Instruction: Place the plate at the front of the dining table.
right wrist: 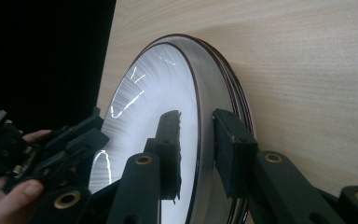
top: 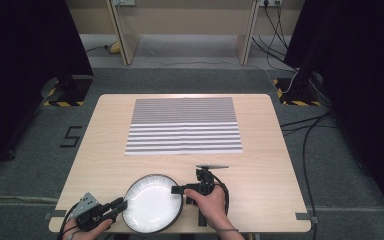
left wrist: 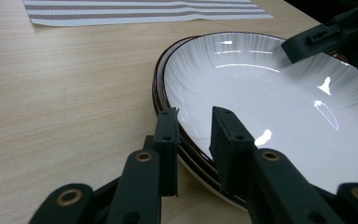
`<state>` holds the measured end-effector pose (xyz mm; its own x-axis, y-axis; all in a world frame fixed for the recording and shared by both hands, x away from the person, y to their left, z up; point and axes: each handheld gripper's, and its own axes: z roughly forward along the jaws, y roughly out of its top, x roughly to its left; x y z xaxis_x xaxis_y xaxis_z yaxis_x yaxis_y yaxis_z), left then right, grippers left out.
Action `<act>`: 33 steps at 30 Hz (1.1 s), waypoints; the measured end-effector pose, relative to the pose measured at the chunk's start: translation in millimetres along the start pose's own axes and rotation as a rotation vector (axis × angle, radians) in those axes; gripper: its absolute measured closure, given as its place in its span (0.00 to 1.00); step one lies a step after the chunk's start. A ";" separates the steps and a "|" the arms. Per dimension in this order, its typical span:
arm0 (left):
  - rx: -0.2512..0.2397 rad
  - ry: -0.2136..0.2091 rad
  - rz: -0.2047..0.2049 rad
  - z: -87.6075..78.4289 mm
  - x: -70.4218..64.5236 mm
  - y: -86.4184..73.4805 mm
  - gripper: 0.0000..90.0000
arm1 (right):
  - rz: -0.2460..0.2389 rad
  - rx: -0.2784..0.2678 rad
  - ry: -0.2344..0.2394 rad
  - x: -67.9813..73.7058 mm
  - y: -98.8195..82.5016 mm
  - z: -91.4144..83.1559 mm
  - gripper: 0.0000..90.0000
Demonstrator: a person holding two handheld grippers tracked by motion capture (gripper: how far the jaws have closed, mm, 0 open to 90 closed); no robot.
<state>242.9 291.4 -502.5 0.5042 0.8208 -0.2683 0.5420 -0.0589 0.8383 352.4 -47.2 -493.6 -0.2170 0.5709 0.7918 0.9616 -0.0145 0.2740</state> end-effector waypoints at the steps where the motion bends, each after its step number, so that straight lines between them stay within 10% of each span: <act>1: 0.000 0.002 0.003 0.1 -0.1 -0.1 0.80 | 0.006 0.001 0.007 -0.9 0.3 0.0 0.81; 33: -0.119 0.035 -0.102 -14.4 15.0 3.7 0.49 | 0.061 -0.039 0.097 -13.9 2.2 2.2 0.86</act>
<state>242.8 311.8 -496.7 0.4253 0.8387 -0.3403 0.5050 0.0921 0.8582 357.8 -53.3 -505.3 -0.1751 0.4859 0.8563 0.9668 -0.0797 0.2429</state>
